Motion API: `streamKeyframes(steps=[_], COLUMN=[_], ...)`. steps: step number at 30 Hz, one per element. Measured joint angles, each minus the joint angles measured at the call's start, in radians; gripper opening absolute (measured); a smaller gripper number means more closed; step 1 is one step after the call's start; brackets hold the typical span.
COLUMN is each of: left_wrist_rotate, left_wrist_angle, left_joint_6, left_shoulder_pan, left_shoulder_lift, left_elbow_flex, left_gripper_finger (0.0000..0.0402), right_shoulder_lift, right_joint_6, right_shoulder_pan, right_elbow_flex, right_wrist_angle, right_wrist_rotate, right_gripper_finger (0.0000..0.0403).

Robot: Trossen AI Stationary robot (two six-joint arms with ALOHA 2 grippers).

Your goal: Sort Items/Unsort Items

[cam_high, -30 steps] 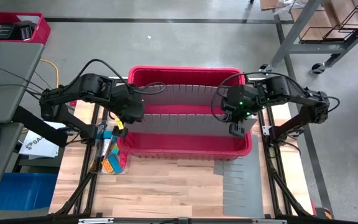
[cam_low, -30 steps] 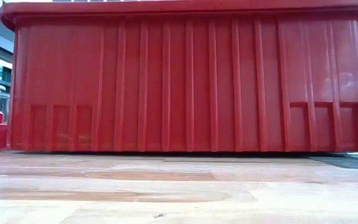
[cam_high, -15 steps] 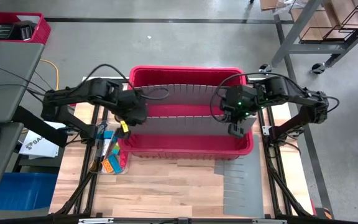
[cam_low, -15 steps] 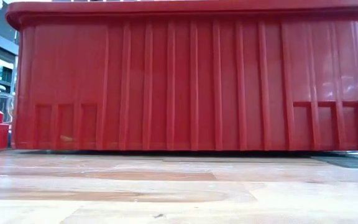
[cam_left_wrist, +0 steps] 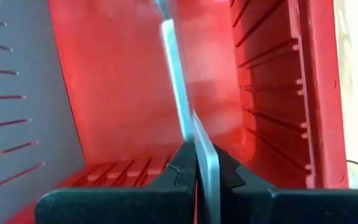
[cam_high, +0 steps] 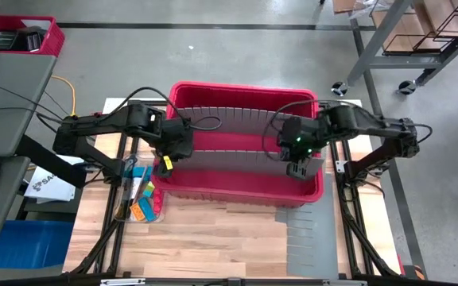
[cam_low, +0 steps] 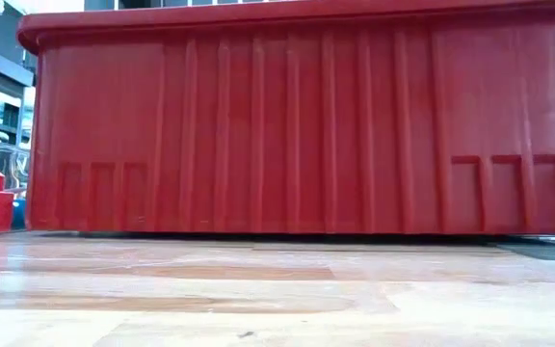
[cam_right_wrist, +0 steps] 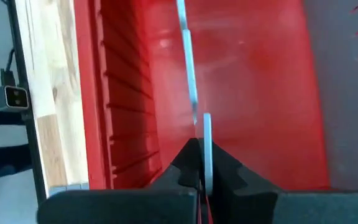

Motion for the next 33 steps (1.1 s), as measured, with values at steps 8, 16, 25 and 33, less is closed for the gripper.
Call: streamKeyframes(steps=[8,16,25,33], left_wrist_rotate=[-0.002,-0.002,0.062,0.039], left_wrist_angle=[0.010,0.058,0.178,0.266], left_joint_6=[0.031,0.024,0.007,0.022], left_shoulder_pan=[0.009,0.011,0.007,0.015], left_shoulder_lift=[0.003,0.000,-0.001,0.000], left_elbow_flex=[-0.001,-0.049,-0.208,-0.294], left_gripper_finger=[0.0000,0.0000,0.0000,0.0000], right_shoulder_lift=[-0.019,-0.062,-0.071,-0.072], right_joint_6=[0.024,0.061,0.058,0.037], right_shoulder_pan=[0.009,0.006,0.010,0.014], right_elbow_flex=[-0.122,-0.243,-0.308,-0.403], right_wrist_angle=[0.053,0.142,0.177,0.249], right_wrist_rotate=[0.028,0.033,0.008,0.001], right_gripper_finger=[0.0000,0.0000,0.0000,0.0000])
